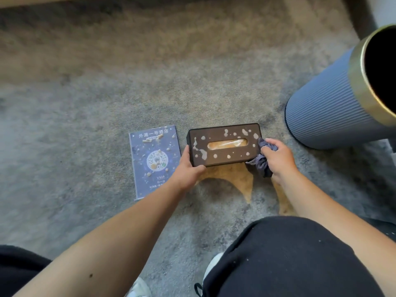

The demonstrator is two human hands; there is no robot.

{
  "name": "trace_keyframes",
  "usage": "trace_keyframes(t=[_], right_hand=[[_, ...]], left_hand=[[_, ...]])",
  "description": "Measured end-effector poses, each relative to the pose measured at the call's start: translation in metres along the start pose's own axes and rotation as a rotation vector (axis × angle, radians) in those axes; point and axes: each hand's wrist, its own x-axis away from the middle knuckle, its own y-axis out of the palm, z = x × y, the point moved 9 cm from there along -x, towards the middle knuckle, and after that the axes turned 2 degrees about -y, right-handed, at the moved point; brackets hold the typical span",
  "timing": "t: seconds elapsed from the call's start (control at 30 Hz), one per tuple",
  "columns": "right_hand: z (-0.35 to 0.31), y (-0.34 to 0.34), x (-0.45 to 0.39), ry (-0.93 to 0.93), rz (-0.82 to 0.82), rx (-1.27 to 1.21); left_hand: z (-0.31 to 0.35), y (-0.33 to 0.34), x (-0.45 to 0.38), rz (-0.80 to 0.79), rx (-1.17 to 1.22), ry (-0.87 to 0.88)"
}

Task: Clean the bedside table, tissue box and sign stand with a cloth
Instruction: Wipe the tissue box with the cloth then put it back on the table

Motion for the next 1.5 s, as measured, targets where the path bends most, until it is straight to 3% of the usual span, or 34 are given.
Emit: trace_keyframes(t=[0.17, 0.23, 0.33, 0.53, 0.67, 0.77, 0.87, 1.03, 1.27, 1.33, 1.4, 1.5], right_hand=[[0.002, -0.003, -0.004, 0.054, -0.058, -0.040], [-0.012, -0.009, 0.002, -0.011, -0.041, 0.047], [-0.068, -0.006, 0.026, -0.339, 0.015, 0.346], [-0.152, 0.105, 0.102, -1.041, -0.350, 0.600], [-0.140, 0.162, 0.105, -1.197, -0.473, 0.864], [-0.129, 0.173, 0.102, -1.217, -0.448, 0.997], [-0.125, 0.153, 0.082, -1.124, -0.395, 1.109], [-0.089, 0.051, -0.006, -0.723, -0.155, 1.133], [-0.063, 0.006, -0.046, -0.361, -0.120, 0.954], [-0.073, -0.002, -0.041, -0.363, -0.055, 0.883], [-0.095, 0.007, -0.019, -0.478, -0.035, 0.787], [-0.130, 0.056, 0.034, -0.701, -0.175, 0.706]], left_hand=[[0.004, -0.015, -0.003, 0.056, 0.002, -0.004], [0.004, -0.015, -0.005, 0.046, 0.011, -0.019], [0.001, -0.015, -0.006, 0.051, 0.058, -0.039], [-0.001, -0.007, -0.008, 0.022, 0.123, -0.057], [0.004, 0.001, -0.006, -0.067, 0.060, -0.052], [0.000, -0.001, -0.007, -0.053, 0.029, -0.058], [0.000, -0.003, -0.006, -0.034, 0.009, -0.054], [0.009, -0.004, -0.004, -0.036, -0.005, -0.052], [0.016, 0.002, 0.004, -0.066, -0.032, -0.038], [0.016, 0.003, 0.005, -0.076, -0.035, -0.038], [0.014, 0.001, 0.005, -0.076, -0.033, -0.038], [0.011, 0.001, 0.003, -0.081, -0.028, -0.045]])
